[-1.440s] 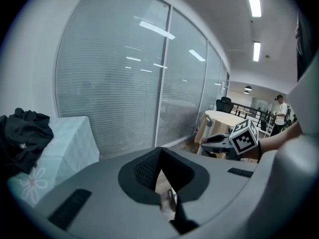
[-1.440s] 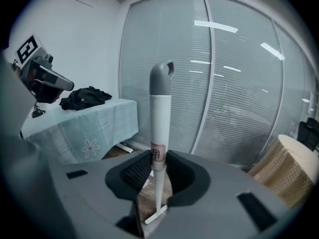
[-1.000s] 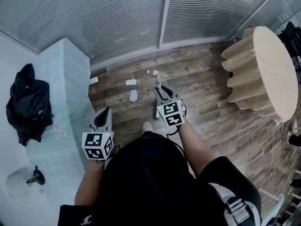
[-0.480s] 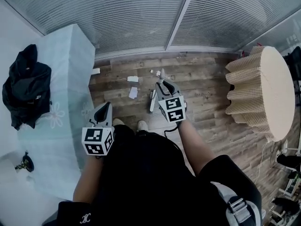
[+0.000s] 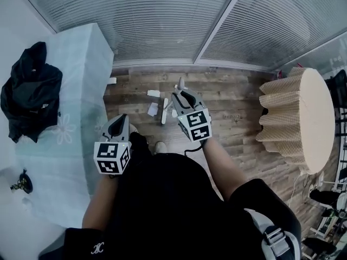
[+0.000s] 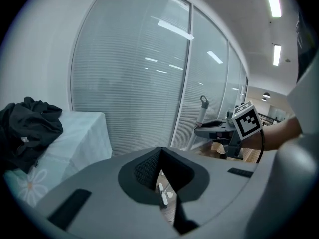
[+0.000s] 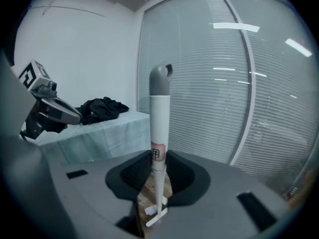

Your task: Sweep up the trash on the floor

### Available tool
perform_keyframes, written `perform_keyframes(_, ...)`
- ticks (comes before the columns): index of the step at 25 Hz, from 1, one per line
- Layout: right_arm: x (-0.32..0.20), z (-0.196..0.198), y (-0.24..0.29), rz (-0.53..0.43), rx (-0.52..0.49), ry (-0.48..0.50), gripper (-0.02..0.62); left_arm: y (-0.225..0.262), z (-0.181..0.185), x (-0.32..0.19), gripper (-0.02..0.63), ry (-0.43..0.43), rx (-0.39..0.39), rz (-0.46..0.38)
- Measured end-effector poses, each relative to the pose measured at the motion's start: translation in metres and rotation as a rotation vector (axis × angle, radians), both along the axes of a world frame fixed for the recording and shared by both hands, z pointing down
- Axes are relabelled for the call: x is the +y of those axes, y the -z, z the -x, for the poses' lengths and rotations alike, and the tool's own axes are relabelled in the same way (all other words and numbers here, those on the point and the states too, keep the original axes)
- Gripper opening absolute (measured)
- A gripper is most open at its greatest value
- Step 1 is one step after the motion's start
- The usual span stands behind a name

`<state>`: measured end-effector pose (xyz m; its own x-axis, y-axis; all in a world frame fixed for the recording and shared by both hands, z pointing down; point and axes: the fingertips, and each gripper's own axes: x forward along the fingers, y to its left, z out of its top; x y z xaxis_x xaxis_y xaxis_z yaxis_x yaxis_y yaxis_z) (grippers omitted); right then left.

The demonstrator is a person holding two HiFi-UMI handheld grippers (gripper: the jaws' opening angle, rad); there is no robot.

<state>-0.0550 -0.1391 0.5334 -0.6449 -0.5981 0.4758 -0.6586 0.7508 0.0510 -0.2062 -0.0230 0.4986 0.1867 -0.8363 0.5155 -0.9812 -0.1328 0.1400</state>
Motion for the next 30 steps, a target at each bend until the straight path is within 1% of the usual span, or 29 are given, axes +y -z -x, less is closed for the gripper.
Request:
perform_keyframes(4, -0.002, 0.044, 0.013, -0.020, -0.017, 0.099, 0.100, -0.002, 0.013, 0.004, -0.005, 0.029, 0.000, 0.005)
perform_keyframes(8, -0.006, 0.076, 0.020, -0.018, -0.047, 0.158, 0.100, -0.004, 0.030, 0.012, -0.005, 0.076, -0.001, 0.023)
perform_keyframes(12, -0.014, 0.097, 0.018, -0.005, -0.071, 0.184, 0.100, -0.003, 0.047, 0.016, -0.005, 0.115, -0.008, 0.023)
perform_keyframes(17, -0.013, 0.112, 0.003, 0.030, -0.084, 0.187, 0.098, -0.005, 0.060, 0.021, -0.005, 0.133, -0.016, 0.031)
perform_keyframes(19, -0.011, 0.111, -0.009, 0.049, -0.065, 0.178, 0.098, -0.006, 0.063, 0.021, -0.005, 0.138, -0.015, 0.035)
perform_keyframes(22, -0.008, 0.098, -0.029, 0.081, -0.025, 0.154, 0.098, -0.007, 0.063, 0.020, -0.005, 0.133, -0.013, 0.037)
perform_keyframes(25, -0.004, 0.079, -0.044, 0.098, 0.010, 0.127, 0.100, -0.010, 0.061, 0.017, -0.005, 0.121, -0.009, 0.041)
perform_keyframes(30, 0.000, 0.041, -0.053, 0.100, 0.047, 0.080, 0.100, -0.014, 0.048, 0.014, -0.005, 0.082, -0.009, 0.052)
